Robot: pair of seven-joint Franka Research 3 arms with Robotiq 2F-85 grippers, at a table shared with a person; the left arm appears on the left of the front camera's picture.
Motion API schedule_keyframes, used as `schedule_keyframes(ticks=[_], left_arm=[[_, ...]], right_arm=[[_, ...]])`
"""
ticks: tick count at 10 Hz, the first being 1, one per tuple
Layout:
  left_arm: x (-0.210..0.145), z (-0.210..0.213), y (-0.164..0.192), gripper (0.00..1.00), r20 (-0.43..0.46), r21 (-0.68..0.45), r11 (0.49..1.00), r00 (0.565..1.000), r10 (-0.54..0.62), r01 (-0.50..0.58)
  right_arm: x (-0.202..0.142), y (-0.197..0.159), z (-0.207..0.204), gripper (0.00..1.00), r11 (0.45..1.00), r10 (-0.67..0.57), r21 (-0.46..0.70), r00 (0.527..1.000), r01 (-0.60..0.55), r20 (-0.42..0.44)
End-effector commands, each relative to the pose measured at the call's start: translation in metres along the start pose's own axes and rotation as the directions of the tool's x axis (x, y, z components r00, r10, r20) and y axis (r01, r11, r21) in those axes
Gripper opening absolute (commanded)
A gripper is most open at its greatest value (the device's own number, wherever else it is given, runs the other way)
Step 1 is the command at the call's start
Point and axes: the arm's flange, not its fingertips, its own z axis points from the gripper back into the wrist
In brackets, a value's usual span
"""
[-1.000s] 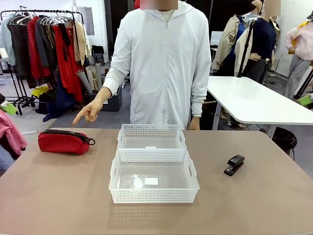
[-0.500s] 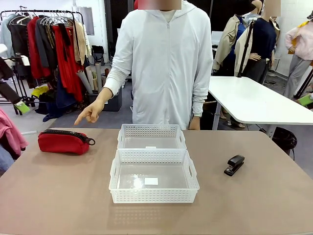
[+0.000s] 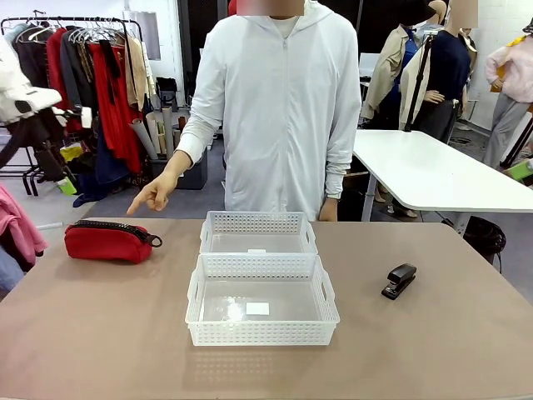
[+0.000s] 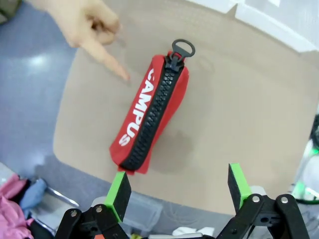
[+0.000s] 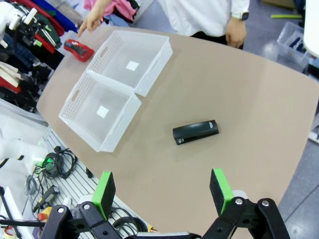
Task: Distribute items into two baskets.
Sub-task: Pick up the Pencil pouch that the person points to.
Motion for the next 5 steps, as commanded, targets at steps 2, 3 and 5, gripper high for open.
schedule_keyframes(ticks=[2,3,5], left_arm=[[0.016,-0.026,0.019,1.0,-0.117,-0.035,0.985,0.978,-0.17,0.167],[0.023,-0.034,0.023,1.0,-0.144,-0.014,0.973,0.963,-0.229,0.229],[0.028,-0.049,0.042,1.0,-0.171,0.01,0.953,0.94,-0.295,0.302]], right_arm=[[0.001,0.001,0.0,1.0,1.0,0.003,0.002,1.0,-0.003,0.002],[0.001,0.001,0.0,1.0,1.0,0.003,0.002,1.0,-0.003,0.002],[0.001,0.001,0.0,1.0,1.0,0.003,0.002,1.0,-0.003,0.002]])
